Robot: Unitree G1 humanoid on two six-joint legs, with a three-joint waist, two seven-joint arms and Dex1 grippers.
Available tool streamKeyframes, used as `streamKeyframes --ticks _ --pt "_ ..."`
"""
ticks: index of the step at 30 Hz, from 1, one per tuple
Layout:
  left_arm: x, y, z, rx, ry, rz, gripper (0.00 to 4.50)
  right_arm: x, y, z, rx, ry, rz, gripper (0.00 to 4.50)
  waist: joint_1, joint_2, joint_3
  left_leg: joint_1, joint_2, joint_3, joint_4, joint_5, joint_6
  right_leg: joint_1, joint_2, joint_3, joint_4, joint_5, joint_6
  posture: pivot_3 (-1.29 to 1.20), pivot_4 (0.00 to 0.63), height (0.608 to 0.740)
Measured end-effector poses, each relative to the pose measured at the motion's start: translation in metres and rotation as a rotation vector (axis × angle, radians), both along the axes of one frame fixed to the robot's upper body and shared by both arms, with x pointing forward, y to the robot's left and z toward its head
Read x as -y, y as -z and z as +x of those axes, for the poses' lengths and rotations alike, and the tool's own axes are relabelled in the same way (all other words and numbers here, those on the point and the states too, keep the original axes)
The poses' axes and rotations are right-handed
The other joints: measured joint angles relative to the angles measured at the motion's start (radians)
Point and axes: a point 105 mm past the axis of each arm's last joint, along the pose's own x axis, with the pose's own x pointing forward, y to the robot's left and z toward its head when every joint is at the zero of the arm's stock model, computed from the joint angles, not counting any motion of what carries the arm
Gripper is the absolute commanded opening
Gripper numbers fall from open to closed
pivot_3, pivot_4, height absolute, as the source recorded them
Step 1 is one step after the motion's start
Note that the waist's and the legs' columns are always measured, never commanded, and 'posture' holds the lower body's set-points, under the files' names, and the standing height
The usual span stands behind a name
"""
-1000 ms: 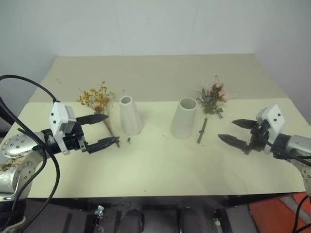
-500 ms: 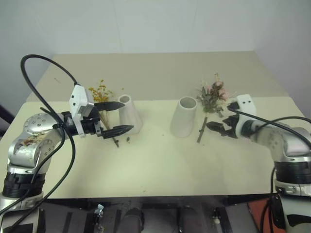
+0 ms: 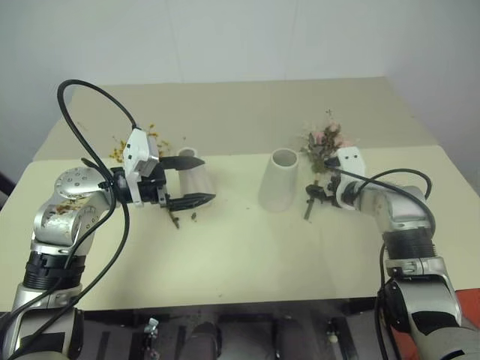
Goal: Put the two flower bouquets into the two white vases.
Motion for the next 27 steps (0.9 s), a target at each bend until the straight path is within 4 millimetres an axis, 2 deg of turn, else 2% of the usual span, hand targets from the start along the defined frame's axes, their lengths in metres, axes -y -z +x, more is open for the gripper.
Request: streamKeyframes --ticks 4,10,17,21,24,27 --pt "0.0 0.0 0.0 0.001 0.001 0.001 4.5 0.0 0.002 0.002 0.025 -0.027 -0.061 1.86 0.001 0.0 0.0 0.001 0.0 0.0 0.0 0.002 -0.001 0.0 0.0 0.0 0.001 0.002 0.0 0.0 0.15 0.74" --pt "0.0 0.001 -0.001 -0.001 -0.001 0.0 4.5 0.021 0.004 -0.003 0.034 -0.031 -0.155 0.13 0.011 0.0 0.0 0.0 0.0 0.0 0.001 0.003 -0.002 0.002 0.0 0.0 -0.001 0.003 0.001 0.0 0.15 0.74" --pt "0.001 0.0 -0.001 0.013 0.007 -0.006 4.5 0.041 0.003 -0.01 0.007 -0.035 -0.197 0.13 0.01 0.0 0.0 0.0 0.0 0.0 0.001 0.003 -0.002 0.002 0.0 0.0 0.0 0.003 0.001 0.0 0.15 0.74" --pt "0.004 0.0 0.0 0.015 0.014 -0.014 4.5 0.054 -0.002 -0.009 0.022 0.04 -0.15 0.13 0.01 0.0 0.0 0.0 0.0 0.0 0.001 0.003 -0.002 0.002 0.0 0.0 0.0 0.003 0.001 0.0 0.15 0.74" --pt "0.005 -0.004 0.001 0.027 0.017 -0.019 4.5 0.068 -0.026 -0.003 0.144 0.16 -0.048 0.13 0.009 0.0 0.0 -0.001 0.0 0.0 0.001 0.003 -0.002 0.0 0.0 0.0 0.0 0.003 0.001 0.0 0.15 0.74" --pt "0.012 -0.014 0.003 0.057 0.036 -0.032 4.5 0.064 -0.066 0.005 0.392 0.221 0.087 0.13 0.002 0.0 0.0 -0.001 0.0 0.0 0.0 0.003 -0.002 -0.001 0.0 0.001 0.0 0.003 0.001 0.0 0.15 0.74"
